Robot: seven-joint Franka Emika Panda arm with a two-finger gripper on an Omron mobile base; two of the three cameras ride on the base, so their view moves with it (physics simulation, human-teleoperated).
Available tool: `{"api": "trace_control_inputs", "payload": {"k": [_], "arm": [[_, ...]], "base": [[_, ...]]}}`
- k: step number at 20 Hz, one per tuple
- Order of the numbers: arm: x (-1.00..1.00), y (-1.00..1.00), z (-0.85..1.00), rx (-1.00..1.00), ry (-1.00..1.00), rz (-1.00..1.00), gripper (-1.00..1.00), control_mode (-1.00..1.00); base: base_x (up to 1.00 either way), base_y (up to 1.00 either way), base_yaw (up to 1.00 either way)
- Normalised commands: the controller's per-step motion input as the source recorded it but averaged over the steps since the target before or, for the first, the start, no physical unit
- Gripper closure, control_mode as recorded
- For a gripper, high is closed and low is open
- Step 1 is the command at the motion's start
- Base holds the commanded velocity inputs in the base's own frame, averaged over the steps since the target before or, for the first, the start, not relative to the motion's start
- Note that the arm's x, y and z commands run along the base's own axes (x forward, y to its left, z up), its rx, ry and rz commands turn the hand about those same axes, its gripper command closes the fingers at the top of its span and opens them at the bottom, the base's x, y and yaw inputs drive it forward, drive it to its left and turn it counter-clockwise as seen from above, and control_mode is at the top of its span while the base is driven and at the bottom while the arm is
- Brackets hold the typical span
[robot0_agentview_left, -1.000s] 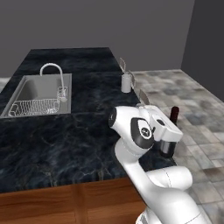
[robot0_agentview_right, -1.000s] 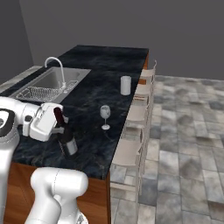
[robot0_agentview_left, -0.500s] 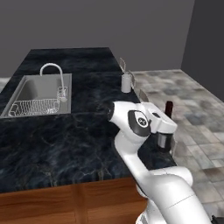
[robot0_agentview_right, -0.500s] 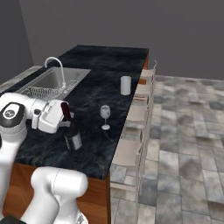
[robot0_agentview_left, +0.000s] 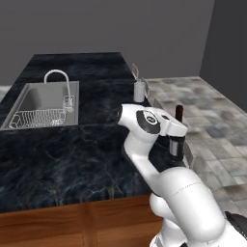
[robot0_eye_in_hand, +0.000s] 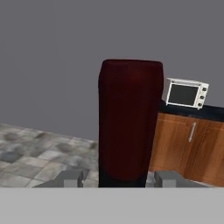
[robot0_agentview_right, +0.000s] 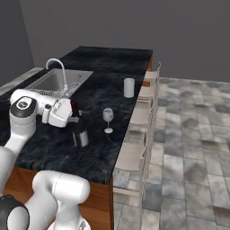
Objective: There is a wine glass and glass cup on the dining counter. Place the wine bottle next to the wine glass and the juice bottle next to the glass cup.
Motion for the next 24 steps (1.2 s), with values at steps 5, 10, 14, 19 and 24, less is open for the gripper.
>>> {"api": "trace_control_inputs", "payload": {"k": [5,10,14,19,24], "arm": [[0.29,-0.11,-0.18,0.04,-0.07,0.00,1.00,-1.00],[0.37,-0.05,-0.18,0.03,-0.04,0.00,1.00,-1.00],[0.15,-0.03,-0.22,0.02,0.00,0.05,1.00,-1.00],[0.30,-0.06,-0.21,0.00,0.02,0.01,1.00,-1.00],[0.30,-0.12,-0.19,0.00,0.02,0.03,1.00,-1.00]], "base": [[0.00,0.00,0.00],[0.00,0.00,0.00],[0.00,0.00,0.00],[0.00,0.00,0.00],[0.00,0.00,0.00]]}}
